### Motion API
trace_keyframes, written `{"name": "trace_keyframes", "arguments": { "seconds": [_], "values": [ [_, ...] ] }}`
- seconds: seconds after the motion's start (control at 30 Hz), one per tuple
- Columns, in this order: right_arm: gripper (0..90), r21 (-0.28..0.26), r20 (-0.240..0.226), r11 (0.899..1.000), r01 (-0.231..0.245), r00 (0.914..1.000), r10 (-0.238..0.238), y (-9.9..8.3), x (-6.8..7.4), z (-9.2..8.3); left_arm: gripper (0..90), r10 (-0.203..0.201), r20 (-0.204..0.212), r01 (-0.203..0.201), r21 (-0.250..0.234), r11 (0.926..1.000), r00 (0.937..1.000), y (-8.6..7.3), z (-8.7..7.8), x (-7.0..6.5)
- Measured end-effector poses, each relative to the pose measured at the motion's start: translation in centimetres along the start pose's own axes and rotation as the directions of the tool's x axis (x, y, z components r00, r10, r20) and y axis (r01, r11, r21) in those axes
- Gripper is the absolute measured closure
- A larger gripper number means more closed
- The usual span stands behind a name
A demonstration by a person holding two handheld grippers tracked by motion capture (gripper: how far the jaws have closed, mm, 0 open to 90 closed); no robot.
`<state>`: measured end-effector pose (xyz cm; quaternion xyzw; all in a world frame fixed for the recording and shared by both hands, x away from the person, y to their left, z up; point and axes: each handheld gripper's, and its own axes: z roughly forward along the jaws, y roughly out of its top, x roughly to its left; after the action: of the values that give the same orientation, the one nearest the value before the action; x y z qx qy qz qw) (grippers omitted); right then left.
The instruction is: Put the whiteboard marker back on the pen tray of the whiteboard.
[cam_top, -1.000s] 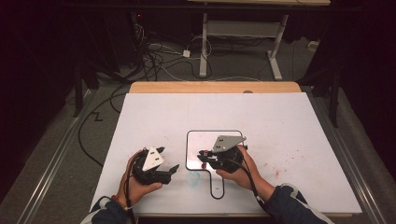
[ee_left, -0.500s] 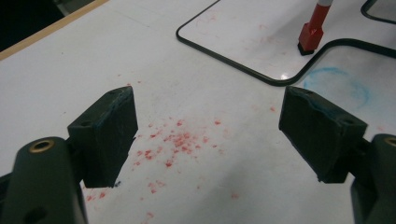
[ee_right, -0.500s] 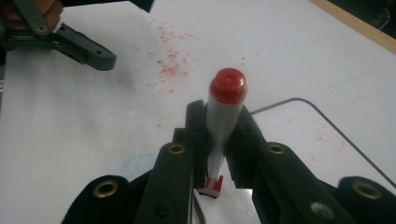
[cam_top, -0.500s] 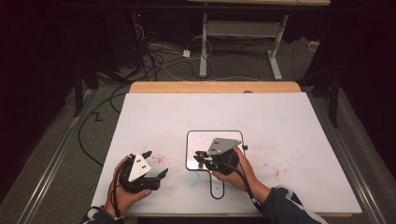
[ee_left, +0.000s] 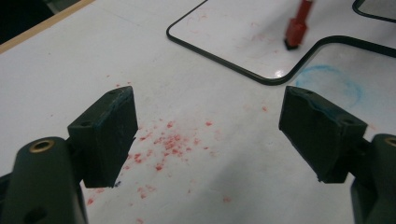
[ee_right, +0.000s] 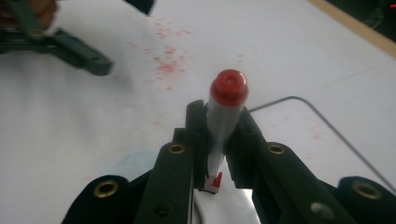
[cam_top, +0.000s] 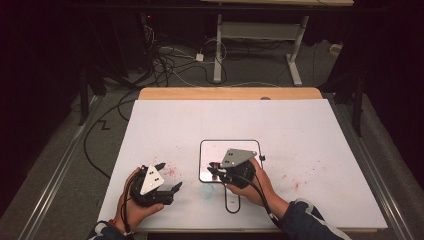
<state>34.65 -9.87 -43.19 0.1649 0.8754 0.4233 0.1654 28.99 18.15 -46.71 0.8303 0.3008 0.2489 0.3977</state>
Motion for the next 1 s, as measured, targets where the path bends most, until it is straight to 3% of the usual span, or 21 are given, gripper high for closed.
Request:
{"name": "trace_keyframes", "arguments": {
  "seconds": [0.07,0.17,0.23,0.37,0.5,0.57,0.6,0.63,0.67,0.73,0.8,0.9,1.0],
  "values": [
    [81.2,0.007,0.069,1.0,0.017,0.9975,-0.018,0.1,-0.6,0.4,18.9,0.004,0.007,-0.004,0.008,1.0,1.0,0.0,0.2,0.0],
    [81.2,0.008,0.134,1.0,0.026,0.9906,-0.027,0.3,-1.5,1.2,18.9,0.023,0.01,-0.023,0.008,0.9997,0.9997,0.0,0.4,-0.1],
    [81.2,0.006,0.126,1.0,0.014,0.9919,-0.015,0.5,-1.7,1.5,18.9,0.012,0.015,-0.012,0.011,0.9999,0.9998,-0.1,0.4,-0.1],
    [81.2,-0.005,-0.006,1.0,-0.004,1.0,0.004,1.1,-1.0,1.8,18.9,0.015,0.007,-0.015,-0.002,0.9999,0.9999,-0.1,0.3,0.1],
    [81.2,0.033,-0.038,0.998,0.047,0.9982,-0.046,1.7,-0.3,1.8,18.9,0.02,0.004,-0.02,-0.005,0.9998,0.9998,-0.1,0.2,0.1],
    [81.2,0.047,-0.016,0.998,0.052,0.9986,-0.051,1.8,-0.6,1.8,18.9,0.019,0.005,-0.019,-0.004,0.9998,0.9998,-0.1,0.2,0.1],
    [81.2,0.057,0.017,0.997,0.055,0.9983,-0.056,1.8,-1.0,1.9,18.9,0.019,0.006,-0.019,-0.003,0.9998,0.9998,-0.1,0.2,0.1],
    [81.2,0.076,0.089,0.994,0.081,0.9921,-0.088,1.7,-1.5,2.0,18.9,0.019,0.005,-0.019,-0.002,0.9998,0.9998,-0.1,0.3,0.1],
    [81.2,0.08,0.117,0.994,0.072,0.9899,-0.081,1.6,-2.0,2.1,18.9,0.009,0.012,-0.009,0.003,1.0,0.9999,-0.2,0.3,0.0],
    [81.1,0.056,0.086,0.998,0.022,0.9959,-0.027,1.4,-3.0,2.1,18.9,0.01,0.013,-0.01,0.005,0.9999,0.9999,-0.2,0.3,0.0],
    [81.2,0.049,0.038,0.999,-0.003,0.9993,0.001,1.4,-2.9,1.9,18.9,0.008,0.013,-0.008,0.003,1.0,0.9999,-0.2,0.3,0.0],
    [81.1,0.053,-0.078,0.998,0.017,0.9969,-0.013,1.6,-1.6,1.6,18.9,0.001,0.012,-0.001,0.007,1.0,0.9999,-0.2,0.3,0.1],
    [81.2,0.062,-0.085,0.996,0.064,0.9946,-0.059,1.7,-0.8,1.3,18.9,0.002,0.014,-0.002,0.002,1.0,0.9999,-0.2,0.2,0.1]
  ]
}}
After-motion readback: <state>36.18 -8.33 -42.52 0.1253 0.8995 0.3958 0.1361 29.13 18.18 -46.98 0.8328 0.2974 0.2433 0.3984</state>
